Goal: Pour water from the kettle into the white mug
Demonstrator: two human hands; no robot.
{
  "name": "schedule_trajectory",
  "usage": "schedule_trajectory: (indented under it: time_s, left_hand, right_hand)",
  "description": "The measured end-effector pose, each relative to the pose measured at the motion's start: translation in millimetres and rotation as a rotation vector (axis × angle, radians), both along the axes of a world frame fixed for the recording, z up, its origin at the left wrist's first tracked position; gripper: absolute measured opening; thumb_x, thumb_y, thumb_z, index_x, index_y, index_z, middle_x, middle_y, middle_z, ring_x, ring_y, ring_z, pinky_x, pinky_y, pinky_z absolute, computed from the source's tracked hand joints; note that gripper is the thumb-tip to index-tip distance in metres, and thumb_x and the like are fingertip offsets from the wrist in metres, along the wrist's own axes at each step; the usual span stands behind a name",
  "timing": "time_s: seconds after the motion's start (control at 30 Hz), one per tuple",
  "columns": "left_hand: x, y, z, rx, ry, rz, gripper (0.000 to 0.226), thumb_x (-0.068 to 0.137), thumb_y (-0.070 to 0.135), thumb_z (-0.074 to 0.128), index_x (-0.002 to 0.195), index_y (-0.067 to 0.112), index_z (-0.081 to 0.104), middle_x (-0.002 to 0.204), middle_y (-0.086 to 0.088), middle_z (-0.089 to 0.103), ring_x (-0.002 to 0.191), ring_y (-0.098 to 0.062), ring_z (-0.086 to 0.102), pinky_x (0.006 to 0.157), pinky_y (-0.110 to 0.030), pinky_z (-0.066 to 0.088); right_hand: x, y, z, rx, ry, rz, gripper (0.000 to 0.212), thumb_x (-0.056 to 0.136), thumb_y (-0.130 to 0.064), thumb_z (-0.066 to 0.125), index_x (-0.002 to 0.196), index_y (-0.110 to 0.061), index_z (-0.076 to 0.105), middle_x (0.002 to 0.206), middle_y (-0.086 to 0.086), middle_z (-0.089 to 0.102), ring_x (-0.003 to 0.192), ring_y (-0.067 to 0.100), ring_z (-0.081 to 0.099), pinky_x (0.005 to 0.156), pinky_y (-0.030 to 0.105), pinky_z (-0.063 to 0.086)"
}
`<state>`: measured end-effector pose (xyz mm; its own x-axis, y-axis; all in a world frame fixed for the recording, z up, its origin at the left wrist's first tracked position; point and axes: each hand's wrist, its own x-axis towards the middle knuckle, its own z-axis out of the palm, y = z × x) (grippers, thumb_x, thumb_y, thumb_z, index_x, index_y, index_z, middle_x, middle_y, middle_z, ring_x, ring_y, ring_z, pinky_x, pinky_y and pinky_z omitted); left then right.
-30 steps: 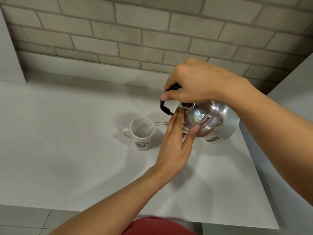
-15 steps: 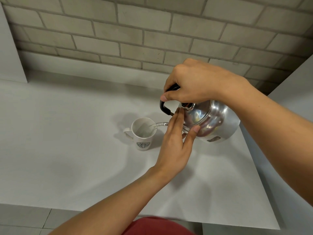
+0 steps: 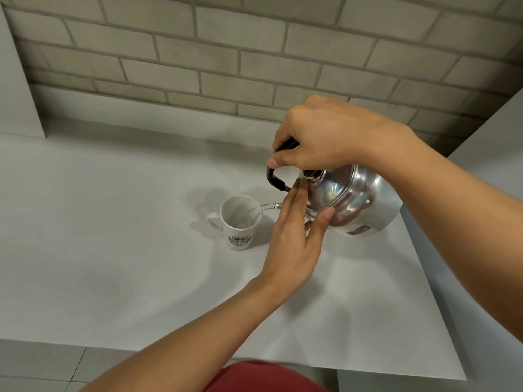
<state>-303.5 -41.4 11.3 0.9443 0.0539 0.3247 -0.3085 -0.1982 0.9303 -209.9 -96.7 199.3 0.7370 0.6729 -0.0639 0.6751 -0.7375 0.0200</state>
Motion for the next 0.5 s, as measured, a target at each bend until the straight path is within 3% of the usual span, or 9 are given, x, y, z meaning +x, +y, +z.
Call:
schedule_trajectory:
  time_s: [0.13, 0.5]
  left_hand:
    - [-1.8, -0.2, 1.1, 0.009, -0.005, 0.007, 0.064, 0.108, 0.039, 0.053, 0.163, 0.016, 0.028, 0.161, 0.004, 0.035, 0.131, 0.037, 0.019, 0.093, 0.011, 0.026]
    - [-4.7, 1.5, 0.4, 0.003, 0.003, 0.004, 0.064, 0.108, 0.038, 0.054, 0.163, 0.017, 0.027, 0.156, 0.014, 0.030, 0.130, 0.037, 0.018, 0.093, 0.008, 0.032]
  right_hand:
    - [-1.5, 1.3, 0.8, -0.009, 0.001, 0.000, 0.034, 0.094, -0.057, 0.066, 0.097, -0.028, 0.083, 0.076, -0.005, 0.075, 0.081, 0.020, 0.067, 0.060, 0.029, 0.044]
    - [-5.5, 3.2, 1.0, -0.010, -0.008, 0.008, 0.034, 0.095, -0.056, 0.066, 0.098, -0.027, 0.083, 0.073, -0.008, 0.072, 0.078, 0.017, 0.064, 0.057, 0.026, 0.039]
